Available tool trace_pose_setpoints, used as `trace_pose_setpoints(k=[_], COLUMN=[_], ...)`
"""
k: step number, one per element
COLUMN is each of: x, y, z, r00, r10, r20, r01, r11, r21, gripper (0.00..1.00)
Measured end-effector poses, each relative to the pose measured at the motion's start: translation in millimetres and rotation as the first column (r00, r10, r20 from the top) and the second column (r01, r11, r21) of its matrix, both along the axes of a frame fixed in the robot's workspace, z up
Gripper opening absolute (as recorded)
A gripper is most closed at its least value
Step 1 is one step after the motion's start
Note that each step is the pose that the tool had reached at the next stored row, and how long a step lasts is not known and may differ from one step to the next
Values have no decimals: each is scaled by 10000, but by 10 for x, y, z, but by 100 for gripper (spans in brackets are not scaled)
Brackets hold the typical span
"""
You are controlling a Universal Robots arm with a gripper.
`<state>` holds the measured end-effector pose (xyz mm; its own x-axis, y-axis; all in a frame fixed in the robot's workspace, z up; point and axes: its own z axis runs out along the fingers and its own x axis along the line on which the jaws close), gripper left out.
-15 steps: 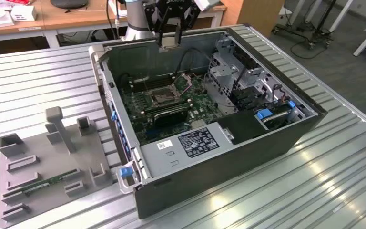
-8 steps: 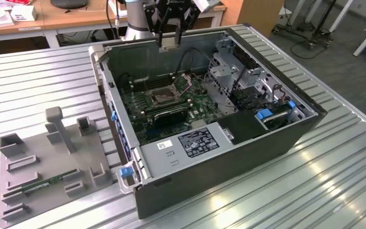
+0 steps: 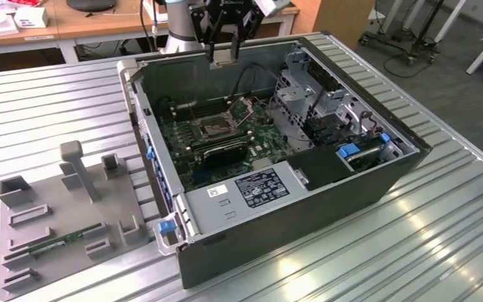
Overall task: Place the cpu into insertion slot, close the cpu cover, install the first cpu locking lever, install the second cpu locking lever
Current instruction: 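Place the cpu into insertion slot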
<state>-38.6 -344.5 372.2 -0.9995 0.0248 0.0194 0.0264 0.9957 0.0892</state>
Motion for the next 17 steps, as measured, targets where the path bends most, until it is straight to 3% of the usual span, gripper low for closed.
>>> trace_pose_setpoints(k=[9, 17], x=[0, 0], y=[0, 0], z=[-73, -95], r00=[10000, 10000], r10=[0, 0], r20=[0, 0], r01=[0, 0], r11=[10000, 10000], r21=[1, 0], gripper=[54, 54])
